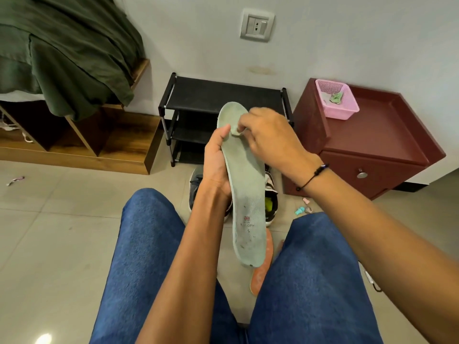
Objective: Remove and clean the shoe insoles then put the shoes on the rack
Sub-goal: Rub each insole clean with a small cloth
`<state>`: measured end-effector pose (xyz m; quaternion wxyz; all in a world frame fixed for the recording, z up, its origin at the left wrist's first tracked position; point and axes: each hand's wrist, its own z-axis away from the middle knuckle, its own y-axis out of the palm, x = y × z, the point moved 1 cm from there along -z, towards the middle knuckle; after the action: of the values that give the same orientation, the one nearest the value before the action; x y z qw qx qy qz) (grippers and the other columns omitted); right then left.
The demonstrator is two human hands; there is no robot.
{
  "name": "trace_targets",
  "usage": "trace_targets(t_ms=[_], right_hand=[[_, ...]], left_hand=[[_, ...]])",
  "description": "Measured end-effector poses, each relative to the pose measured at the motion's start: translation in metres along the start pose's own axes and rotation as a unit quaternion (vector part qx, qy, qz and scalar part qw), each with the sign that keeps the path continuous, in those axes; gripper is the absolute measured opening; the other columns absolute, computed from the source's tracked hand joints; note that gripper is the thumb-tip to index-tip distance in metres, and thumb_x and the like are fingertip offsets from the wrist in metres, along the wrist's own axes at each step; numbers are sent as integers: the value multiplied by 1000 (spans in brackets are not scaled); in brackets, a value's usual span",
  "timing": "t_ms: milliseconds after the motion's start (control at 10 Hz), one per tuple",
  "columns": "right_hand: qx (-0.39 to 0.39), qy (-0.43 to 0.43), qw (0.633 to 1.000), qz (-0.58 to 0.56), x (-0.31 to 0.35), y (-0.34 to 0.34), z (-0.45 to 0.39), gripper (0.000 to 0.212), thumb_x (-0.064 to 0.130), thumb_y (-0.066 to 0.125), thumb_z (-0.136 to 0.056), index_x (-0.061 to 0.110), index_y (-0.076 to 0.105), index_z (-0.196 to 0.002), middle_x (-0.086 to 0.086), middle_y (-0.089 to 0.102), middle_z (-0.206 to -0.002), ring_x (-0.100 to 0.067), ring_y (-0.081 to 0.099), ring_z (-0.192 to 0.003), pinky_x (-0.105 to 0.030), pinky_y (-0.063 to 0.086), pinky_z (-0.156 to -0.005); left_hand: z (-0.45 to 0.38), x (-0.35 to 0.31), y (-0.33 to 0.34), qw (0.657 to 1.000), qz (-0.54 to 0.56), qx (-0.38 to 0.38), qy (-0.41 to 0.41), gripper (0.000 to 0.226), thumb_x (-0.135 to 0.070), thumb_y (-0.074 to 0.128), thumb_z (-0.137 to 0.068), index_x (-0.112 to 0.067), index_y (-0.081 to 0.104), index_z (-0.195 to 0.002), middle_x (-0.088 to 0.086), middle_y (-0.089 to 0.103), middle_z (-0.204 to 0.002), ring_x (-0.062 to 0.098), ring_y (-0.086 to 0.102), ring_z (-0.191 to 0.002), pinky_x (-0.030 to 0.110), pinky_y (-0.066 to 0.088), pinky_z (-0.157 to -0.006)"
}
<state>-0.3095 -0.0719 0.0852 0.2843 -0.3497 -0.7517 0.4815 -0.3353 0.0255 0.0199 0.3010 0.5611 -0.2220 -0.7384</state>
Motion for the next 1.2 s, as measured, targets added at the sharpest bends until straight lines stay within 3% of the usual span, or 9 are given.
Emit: trace_targets(t_ms=[100, 200, 300, 400, 700, 800, 900, 1000, 1200], right_hand=[[9, -8, 999, -36, 13, 13, 22, 14, 1, 53, -75, 2, 67, -79, -14, 62, -75, -34, 58, -74, -38, 48, -64], [4, 35, 990, -140, 22, 19, 53, 17, 2, 51, -73, 4, 68, -76, -9, 66, -73, -27, 60, -68, -31, 48, -63], [78, 84, 963, -246, 25, 18, 78, 18, -6, 58, -74, 7, 70, -79, 6, 64, -75, -1, 58, -68, -8, 41, -67], [50, 159, 932, -323, 19, 5, 82, 21, -6, 63, -77, 13, 70, -81, 15, 62, -73, 6, 55, -66, -7, 41, -66], [-96, 299, 862, -399, 10, 9, 54, 23, 7, 66, -79, 29, 67, -74, 11, 68, -79, -6, 63, -75, -31, 55, -73], [-126, 316, 864, -370, 10, 10, 47, 18, 5, 64, -81, 23, 68, -78, 14, 65, -82, 1, 59, -75, -19, 52, -74], [-88, 261, 920, -280, 10, -1, 39, 14, 6, 63, -82, 18, 70, -83, 14, 64, -78, -7, 59, -60, -20, 52, -62], [-155, 197, 945, -211, -4, -21, 17, 15, 2, 59, -81, 12, 71, -83, 5, 66, -81, -4, 57, -58, -14, 47, -59], [-97, 40, 994, -9, -22, -11, -17, 10, 0, 59, -77, 4, 68, -79, -12, 64, -78, -32, 57, -76, -26, 35, -68]], left_hand=[[-6, -3, -8, 999, 27, -12, -16, 114, -49, 81, -36, -2, 47, -135, 5, 69, -86, 26, 64, -94, 39, 50, -85], [-2, -4, -13, 999, 44, -19, 7, 116, -53, 80, -37, 0, 47, -135, 9, 69, -98, 24, 66, -93, 37, 53, -82], [8, -8, -7, 990, 116, 59, -47, 65, -49, 47, -84, -4, 49, -131, 19, 58, -122, 28, 60, -90, 38, 48, -78], [7, -14, -4, 985, 121, 113, -39, 60, -50, 28, -92, -6, 50, -125, 21, 51, -129, 24, 56, -86, 35, 44, -78], [6, -8, 6, 983, 99, 128, -81, 73, -70, 29, -86, -11, 57, -117, 13, 59, -108, 24, 60, -90, 36, 54, -76], [9, -3, 9, 986, 39, 141, -74, 66, -64, 27, -91, -11, 58, -115, 11, 66, -95, 22, 64, -83, 33, 55, -72], [6, -2, 7, 987, 52, 137, -69, 63, -61, 24, -94, -13, 61, -110, 10, 71, -87, 22, 68, -75, 34, 57, -67], [3, -2, 4, 987, 42, 138, -62, 69, -64, 20, -93, -11, 61, -110, 14, 70, -91, 27, 66, -74, 36, 56, -61], [3, -3, 6, 983, 49, 161, -72, 76, -66, 21, -91, -11, 72, -101, 16, 66, -91, 32, 56, -79, 35, 53, -60]])
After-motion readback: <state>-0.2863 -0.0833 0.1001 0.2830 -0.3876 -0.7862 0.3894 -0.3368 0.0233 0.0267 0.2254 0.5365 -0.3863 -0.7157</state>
